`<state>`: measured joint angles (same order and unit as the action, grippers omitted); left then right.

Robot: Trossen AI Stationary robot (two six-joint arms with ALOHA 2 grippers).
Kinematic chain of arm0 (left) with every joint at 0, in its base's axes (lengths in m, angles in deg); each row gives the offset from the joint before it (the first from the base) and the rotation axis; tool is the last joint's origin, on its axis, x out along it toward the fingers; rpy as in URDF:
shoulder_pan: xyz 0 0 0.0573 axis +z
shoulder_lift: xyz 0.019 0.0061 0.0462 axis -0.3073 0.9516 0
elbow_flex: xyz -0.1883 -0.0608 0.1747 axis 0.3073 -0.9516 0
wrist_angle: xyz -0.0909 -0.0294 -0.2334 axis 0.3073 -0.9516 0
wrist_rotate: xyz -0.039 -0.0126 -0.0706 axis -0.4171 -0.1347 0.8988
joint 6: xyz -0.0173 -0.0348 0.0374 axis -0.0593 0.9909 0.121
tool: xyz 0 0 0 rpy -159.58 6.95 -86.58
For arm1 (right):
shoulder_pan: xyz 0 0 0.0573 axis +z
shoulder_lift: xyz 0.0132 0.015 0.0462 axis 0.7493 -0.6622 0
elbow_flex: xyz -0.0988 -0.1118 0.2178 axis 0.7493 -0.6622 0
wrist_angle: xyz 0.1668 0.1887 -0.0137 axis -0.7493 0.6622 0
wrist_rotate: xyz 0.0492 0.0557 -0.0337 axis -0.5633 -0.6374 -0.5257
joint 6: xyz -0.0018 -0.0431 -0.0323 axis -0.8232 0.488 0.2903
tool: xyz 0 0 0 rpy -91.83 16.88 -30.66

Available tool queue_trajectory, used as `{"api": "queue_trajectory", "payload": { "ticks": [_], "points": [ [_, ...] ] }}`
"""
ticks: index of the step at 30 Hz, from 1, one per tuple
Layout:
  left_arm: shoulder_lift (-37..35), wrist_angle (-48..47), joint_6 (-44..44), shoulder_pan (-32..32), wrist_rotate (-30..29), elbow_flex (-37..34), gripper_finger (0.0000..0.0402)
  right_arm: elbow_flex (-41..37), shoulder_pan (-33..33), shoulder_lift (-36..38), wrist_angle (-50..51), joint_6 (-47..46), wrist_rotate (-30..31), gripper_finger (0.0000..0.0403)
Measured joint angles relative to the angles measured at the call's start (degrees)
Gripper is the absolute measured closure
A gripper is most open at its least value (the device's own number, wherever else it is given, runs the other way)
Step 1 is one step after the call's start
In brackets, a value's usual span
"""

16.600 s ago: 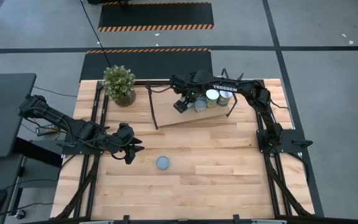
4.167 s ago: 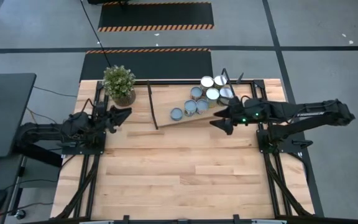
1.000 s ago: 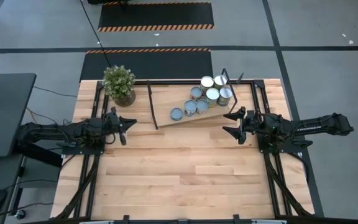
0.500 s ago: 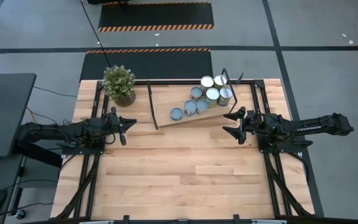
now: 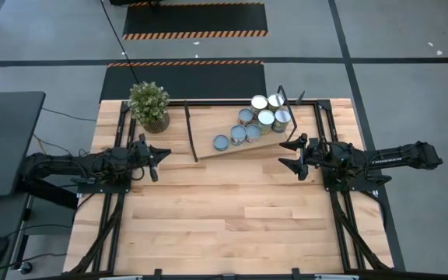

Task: Pick and place cans onto a shelf
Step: Return to Home Position

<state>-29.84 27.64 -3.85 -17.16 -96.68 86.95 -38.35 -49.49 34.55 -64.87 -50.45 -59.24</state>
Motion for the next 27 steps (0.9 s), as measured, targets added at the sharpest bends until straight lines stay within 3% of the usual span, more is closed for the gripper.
{"api": "queue_trajectory", "payload": {
  "ticks": [27],
  "points": [
    [0.00,0.00,0.01,0.00,0.00,0.00,0.0373,0.00,-0.01,0.02,0.00,0.00,-0.01,0.0055]
  ]
}}
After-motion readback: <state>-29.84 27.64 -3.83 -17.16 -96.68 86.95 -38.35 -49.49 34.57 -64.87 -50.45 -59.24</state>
